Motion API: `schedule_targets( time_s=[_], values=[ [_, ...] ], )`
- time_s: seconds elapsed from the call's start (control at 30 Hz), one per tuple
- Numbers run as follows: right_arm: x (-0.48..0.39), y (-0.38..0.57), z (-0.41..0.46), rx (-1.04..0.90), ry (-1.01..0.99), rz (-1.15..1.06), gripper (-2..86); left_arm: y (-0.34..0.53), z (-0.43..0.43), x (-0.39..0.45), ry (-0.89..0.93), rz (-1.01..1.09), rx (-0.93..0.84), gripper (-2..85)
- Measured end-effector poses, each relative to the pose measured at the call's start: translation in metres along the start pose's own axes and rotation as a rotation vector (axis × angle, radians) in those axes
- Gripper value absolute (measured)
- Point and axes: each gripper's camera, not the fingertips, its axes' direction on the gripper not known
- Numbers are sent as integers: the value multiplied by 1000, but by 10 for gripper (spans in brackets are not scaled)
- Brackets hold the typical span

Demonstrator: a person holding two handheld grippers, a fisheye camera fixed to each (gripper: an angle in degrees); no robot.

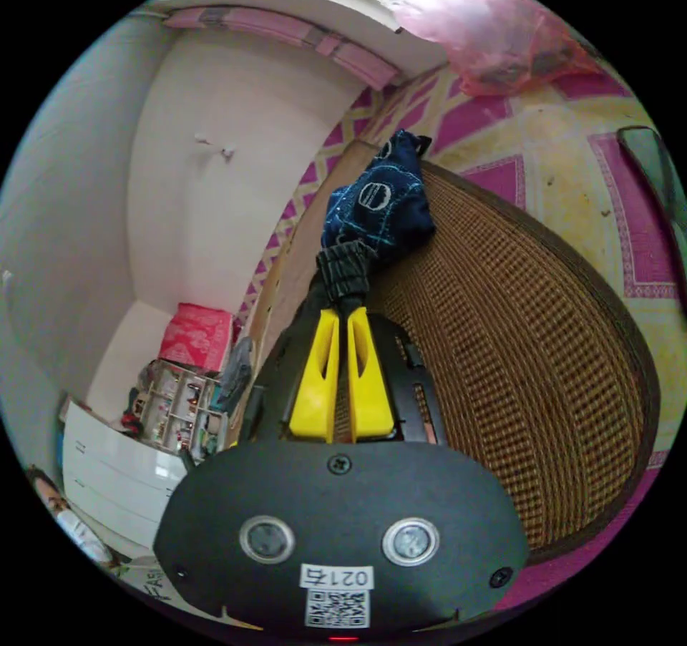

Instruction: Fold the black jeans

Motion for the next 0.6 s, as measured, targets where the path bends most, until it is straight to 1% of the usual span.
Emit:
schedule_targets(
  time_s=[0.07, 0.13, 0.17, 0.23, 0.27, 0.33, 0.4, 0.43, 0.47, 0.5, 0.53, 0.57, 0.6],
  values=[
    [-17, -11, -28, 3, -58, -29, -1, -19, 15, 7, -67, 51, -65, 30],
    [-29, -13, -53, 20, -90, -54, 0, -29, 23, 16, -89, 107, -98, 25],
    [-33, -11, -68, 37, -85, -75, 1, -34, 30, 21, -71, 140, -124, 17],
    [-28, -6, -77, 21, -11, -84, 5, -41, 40, 26, -62, 165, -153, 8],
    [-14, -3, -70, -41, 62, -51, 9, -43, 43, 26, -63, 175, -158, 4],
    [8, 4, -55, -142, 137, -12, 18, -46, 42, 25, -40, 180, -162, -1],
    [12, 14, -64, -129, 99, -21, 29, -46, 30, 29, -38, 182, -118, -4],
    [-3, 21, -80, -75, 92, -79, 41, -43, 16, 41, -34, 214, -46, -6],
    [-28, 29, -92, -30, 159, -171, 51, -42, 3, 61, 9, 263, 14, -5],
    [-43, 34, -96, -5, 202, -225, 54, -43, -2, 74, 28, 287, 30, -5],
    [-75, 45, -99, 33, 277, -349, 60, -46, -4, 102, 47, 342, 43, -1],
    [-107, 55, -89, 29, 331, -464, 64, -51, 0, 134, 59, 398, 41, 6],
    [-122, 59, -80, 4, 337, -515, 68, -54, 4, 149, 72, 423, 35, 12]
  ],
)
